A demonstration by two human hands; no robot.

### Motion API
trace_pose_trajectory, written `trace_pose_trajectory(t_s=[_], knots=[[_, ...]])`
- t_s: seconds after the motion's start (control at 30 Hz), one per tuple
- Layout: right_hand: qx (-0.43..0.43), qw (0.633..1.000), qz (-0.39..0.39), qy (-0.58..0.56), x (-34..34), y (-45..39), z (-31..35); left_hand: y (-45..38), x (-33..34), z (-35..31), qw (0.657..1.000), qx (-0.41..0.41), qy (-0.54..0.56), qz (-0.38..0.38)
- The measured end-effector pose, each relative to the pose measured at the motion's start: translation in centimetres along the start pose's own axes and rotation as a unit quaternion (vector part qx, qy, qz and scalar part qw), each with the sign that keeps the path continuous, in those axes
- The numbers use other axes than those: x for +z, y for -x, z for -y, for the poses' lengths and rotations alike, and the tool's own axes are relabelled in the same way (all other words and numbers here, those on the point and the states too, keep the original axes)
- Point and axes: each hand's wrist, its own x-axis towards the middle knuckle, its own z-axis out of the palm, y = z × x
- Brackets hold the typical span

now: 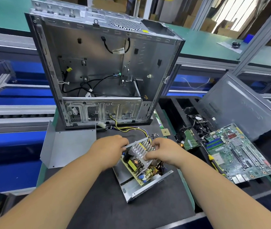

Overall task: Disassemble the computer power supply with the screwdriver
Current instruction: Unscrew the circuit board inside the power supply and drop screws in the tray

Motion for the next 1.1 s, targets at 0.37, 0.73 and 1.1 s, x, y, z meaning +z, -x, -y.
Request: trace_pose_trajectory(t_s=[0.37, 0.73, 1.1], knots=[[-0.053, 0.999, 0.002, -0.009, 0.2, 0.3, -1.9, 0.8, -0.2, -2.9, 0.993, -0.103, -0.014, -0.052], [-0.064, 0.997, 0.015, 0.034, 0.5, 0.4, -0.8, 4.6, 1.1, -7.6, 0.917, -0.39, 0.081, 0.005], [-0.099, 0.99, 0.08, -0.063, -1.5, -0.3, -4.1, 4.3, 2.2, -11.2, 0.723, -0.482, 0.49, -0.067]])
